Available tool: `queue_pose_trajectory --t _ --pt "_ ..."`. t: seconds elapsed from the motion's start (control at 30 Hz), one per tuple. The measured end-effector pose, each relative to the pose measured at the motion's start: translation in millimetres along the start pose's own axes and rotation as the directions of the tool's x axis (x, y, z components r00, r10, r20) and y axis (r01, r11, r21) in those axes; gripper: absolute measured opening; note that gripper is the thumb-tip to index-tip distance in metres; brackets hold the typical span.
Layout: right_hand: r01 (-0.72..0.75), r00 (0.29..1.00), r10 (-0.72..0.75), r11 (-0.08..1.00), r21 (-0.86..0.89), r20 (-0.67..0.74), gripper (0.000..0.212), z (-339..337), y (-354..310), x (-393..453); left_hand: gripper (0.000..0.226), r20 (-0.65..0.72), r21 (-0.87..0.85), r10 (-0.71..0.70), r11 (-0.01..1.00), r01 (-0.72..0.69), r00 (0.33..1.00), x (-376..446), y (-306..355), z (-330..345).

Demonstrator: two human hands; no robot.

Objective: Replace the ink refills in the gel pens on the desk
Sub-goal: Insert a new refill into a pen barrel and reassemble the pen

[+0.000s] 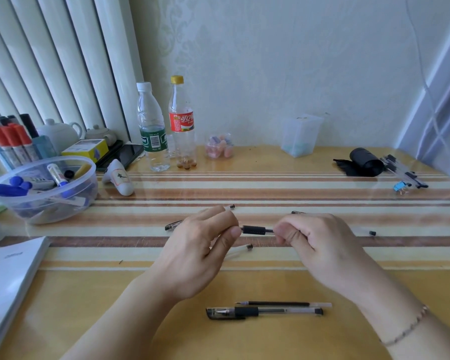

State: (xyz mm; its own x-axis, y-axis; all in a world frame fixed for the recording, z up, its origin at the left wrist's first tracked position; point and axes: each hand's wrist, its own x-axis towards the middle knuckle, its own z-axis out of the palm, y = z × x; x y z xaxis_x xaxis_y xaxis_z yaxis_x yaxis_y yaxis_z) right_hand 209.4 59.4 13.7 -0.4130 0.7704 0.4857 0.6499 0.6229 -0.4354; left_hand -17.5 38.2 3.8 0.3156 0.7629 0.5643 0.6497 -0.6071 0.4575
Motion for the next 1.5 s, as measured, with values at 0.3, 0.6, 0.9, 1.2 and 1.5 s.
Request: queue_pose_trajectory --t 0.3,0.6,0.9,1.2,1.5 --pt "0.019 0.990 -0.016 1.000 0.019 -0.143 0.034 3.8 -10.4 0.1 0.043 -0.005 -0.190 -0.114 0.976 0.111 0.993 0.8 -0.3 1.3" --pt "-0.003 1.000 0.004 1.000 0.016 -0.019 0.019 7.6 -5.7 -0.7 0.044 -0.056 -0.214 -0.116 0.972 0.101 0.992 1.1 -4.5 -2.7" --pt "-0.001 1.000 0.000 0.999 -0.042 -0.027 0.030 2.7 -0.6 1.1 0.020 -0.138 -0.229 -0.249 0.950 0.214 0.959 2.7 -9.8 -6.8" --pt "-0.052 0.999 0.053 0.990 -0.130 0.003 0.020 -8.0 7.8 2.4 0.013 -0.189 -0.234 -0.233 0.954 0.187 0.954 4.0 -7.8 -6.5" --pt "0.030 0.999 -0.031 0.990 -0.139 -0.007 0.017 0.4 -4.4 1.0 0.013 -0.158 -0.106 -0.152 0.985 0.136 0.976 -0.8 -1.0 2.7"
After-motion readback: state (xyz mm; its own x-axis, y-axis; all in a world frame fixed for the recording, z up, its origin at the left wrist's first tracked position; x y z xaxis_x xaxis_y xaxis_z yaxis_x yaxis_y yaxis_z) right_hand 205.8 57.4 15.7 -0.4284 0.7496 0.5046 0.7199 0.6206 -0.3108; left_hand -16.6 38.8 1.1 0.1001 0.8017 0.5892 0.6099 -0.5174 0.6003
